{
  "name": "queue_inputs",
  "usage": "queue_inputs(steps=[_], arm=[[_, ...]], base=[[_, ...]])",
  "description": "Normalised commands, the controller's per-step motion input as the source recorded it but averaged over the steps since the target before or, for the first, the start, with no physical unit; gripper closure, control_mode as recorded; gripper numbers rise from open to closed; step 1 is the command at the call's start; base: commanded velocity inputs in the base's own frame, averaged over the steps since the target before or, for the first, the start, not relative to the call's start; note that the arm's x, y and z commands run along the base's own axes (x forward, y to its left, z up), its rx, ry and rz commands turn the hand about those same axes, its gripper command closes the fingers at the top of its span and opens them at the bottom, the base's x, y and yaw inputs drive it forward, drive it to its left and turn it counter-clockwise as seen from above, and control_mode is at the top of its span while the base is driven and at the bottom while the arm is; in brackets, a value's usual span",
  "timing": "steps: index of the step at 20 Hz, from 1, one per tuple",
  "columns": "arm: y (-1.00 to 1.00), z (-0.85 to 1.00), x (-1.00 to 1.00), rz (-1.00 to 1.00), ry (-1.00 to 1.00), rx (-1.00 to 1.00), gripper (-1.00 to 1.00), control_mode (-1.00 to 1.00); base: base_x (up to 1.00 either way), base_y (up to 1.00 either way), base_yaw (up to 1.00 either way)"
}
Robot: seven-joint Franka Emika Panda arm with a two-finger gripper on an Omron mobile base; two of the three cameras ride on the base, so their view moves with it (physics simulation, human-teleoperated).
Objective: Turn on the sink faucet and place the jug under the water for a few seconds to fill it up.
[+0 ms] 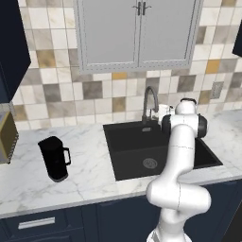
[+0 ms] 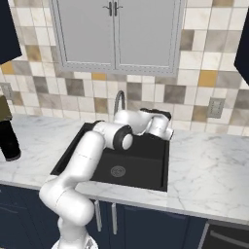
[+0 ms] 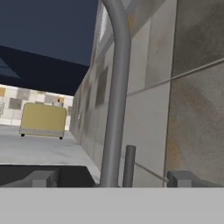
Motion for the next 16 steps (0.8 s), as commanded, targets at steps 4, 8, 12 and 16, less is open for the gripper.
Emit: queue_inputs(steps=[4,8,12,16], arm=[[-0.02,-0.01,0.23,0.00,0.00,0.01,-1.00,-1.00],[0.10,-0.07,0.01,0.00,0.00,0.00,-1.00,-1.00],[0.10,0.00,0.13,0.00,0.01,0.00,-1.00,-1.00],[0.01,0.00,0.32,0.00,0.05,0.00,-1.00,-1.00]], base=[[0.00,0.00,0.00],[0.00,0.00,0.00],[0.00,0.00,0.00],[0.00,0.00,0.00]])
